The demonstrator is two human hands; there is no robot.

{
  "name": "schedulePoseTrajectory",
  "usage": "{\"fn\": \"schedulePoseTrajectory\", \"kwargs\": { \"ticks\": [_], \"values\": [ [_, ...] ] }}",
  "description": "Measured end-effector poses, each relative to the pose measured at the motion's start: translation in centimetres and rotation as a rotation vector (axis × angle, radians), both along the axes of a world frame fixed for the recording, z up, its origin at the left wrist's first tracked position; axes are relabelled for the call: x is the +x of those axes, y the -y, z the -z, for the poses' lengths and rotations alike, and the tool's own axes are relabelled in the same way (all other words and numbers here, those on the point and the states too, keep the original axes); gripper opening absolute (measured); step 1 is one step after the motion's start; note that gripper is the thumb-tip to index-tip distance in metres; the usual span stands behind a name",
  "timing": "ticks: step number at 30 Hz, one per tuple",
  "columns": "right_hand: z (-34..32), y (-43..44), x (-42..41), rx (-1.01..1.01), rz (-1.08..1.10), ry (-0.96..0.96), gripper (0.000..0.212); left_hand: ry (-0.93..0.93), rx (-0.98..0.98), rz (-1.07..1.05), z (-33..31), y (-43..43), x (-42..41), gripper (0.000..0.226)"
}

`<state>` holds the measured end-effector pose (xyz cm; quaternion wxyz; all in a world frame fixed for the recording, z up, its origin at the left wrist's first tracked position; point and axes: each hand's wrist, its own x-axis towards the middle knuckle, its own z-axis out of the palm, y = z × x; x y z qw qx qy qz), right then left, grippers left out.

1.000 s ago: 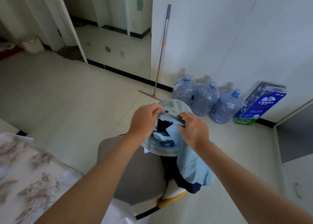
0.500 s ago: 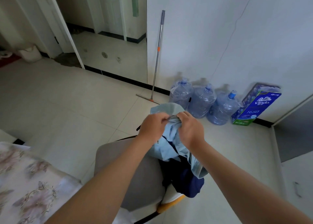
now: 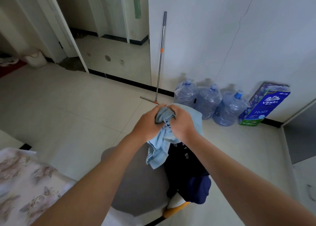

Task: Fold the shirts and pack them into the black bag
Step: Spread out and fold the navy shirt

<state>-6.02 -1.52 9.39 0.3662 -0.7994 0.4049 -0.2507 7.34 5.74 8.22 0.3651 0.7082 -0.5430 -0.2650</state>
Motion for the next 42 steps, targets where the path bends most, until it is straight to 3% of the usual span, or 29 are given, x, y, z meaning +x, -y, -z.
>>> {"fn": "schedulePoseTrajectory", "kwargs": {
  "ticks": [3,6,9,11,12,15,16,21,25,28,30,31,34,36,39,42],
  "values": [
    [2.0,-0.3,-0.4,0.117,-0.099,0.011,0.054,0.096,-0.046,-0.149,-0.8,-0.9,1.7,0.047],
    [4.7,-0.6,-0.8,0.088,-0.167,-0.275,0.117,-0.026,-0.116,-0.245,-2.5,-2.6,3.2,0.047],
    [6.1,-1.2,0.9,-0.025,-0.077,-0.371,0.141,-0.118,-0.253,-0.287,-5.1,-4.2,4.2,0.051],
    [5.4,-1.9,3.1,-0.010,-0.021,-0.390,0.129,-0.142,-0.352,-0.324,-6.9,-5.5,5.3,0.054],
    [4.9,-2.3,4.3,0.037,-0.015,-0.364,0.111,-0.170,-0.390,-0.353,-7.8,-6.3,6.0,0.053],
    [2.3,-4.7,8.4,0.201,-0.067,-0.159,0.011,-0.135,-0.439,-0.469,-9.9,-9.7,8.2,0.044],
    [1.5,-5.9,9.9,0.236,-0.095,-0.118,0.010,-0.062,-0.421,-0.515,-10.1,-11.3,9.1,0.041],
    [-2.1,-13.8,18.0,0.384,-0.173,0.029,0.024,0.328,-0.188,-0.868,-9.6,-22.9,15.4,0.034],
    [-3.6,-22.6,23.5,0.497,-0.340,0.101,0.034,0.328,-0.165,-1.082,-8.9,-34.3,19.2,0.041],
    [-2.9,-28.3,25.5,0.702,-0.485,0.079,0.046,0.397,-0.143,-1.080,-7.6,-40.7,20.5,0.054],
    [-1.2,-32.9,27.0,0.915,-0.576,-0.015,0.055,0.450,-0.025,-1.037,-5.7,-45.4,21.2,0.054],
    [-0.2,-34.8,27.4,0.920,-0.621,-0.081,0.055,0.423,0.082,-0.979,-4.6,-47.6,21.4,0.052],
    [3.3,-38.2,27.5,0.622,-0.651,-0.367,0.050,0.167,0.553,-0.652,-0.6,-52.6,21.2,0.037],
    [6.1,-39.0,27.1,0.539,-0.612,-0.489,0.063,0.078,0.735,-0.548,2.4,-54.7,20.4,0.036],
    [10.1,-39.8,26.6,0.281,-0.613,-0.721,0.100,0.182,0.606,-0.731,6.4,-55.8,19.6,0.048],
    [12.8,-41.6,26.3,0.283,-0.563,-0.719,0.123,0.292,0.589,-0.698,9.3,-55.0,19.8,0.090]
  ]
}}
